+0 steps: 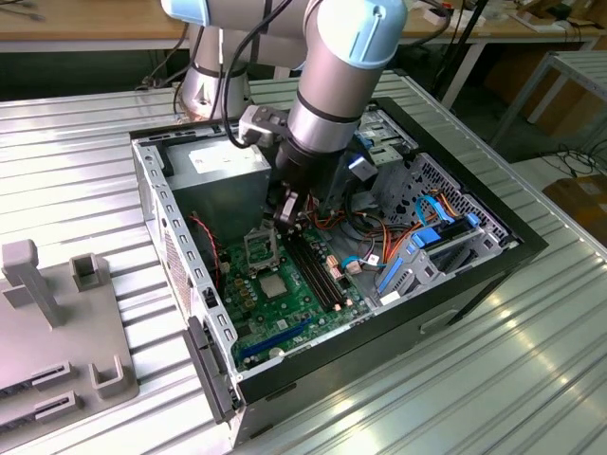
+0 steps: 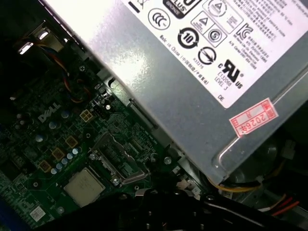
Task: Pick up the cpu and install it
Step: 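Close the cpu cover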
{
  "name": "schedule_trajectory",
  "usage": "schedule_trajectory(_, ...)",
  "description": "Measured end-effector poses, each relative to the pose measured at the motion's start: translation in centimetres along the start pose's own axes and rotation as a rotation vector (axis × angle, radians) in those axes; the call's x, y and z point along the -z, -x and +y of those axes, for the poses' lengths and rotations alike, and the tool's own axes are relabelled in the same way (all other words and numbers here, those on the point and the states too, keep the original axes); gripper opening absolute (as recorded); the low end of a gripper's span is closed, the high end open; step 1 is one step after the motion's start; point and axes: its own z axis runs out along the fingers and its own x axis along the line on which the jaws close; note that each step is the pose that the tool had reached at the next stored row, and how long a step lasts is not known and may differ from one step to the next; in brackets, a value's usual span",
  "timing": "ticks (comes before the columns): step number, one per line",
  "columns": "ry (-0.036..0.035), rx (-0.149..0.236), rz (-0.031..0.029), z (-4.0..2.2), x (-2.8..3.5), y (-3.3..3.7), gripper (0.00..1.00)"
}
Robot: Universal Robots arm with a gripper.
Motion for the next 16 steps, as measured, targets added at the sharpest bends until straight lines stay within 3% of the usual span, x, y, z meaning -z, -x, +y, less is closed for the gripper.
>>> schedule_trajectory(7,-0.0123,0.004,0.0141,0.13,0.48,-0.09,0.11)
schedule_trajectory(8,-0.0177,0.011,0.0206,0.31,1.14,-0.22,0.11)
schedule_trajectory(9,-0.0192,0.030,0.0231,0.47,1.54,-0.34,0.11)
schedule_trajectory(16,-0.0198,0.045,0.0245,0.55,1.82,-0.40,0.11)
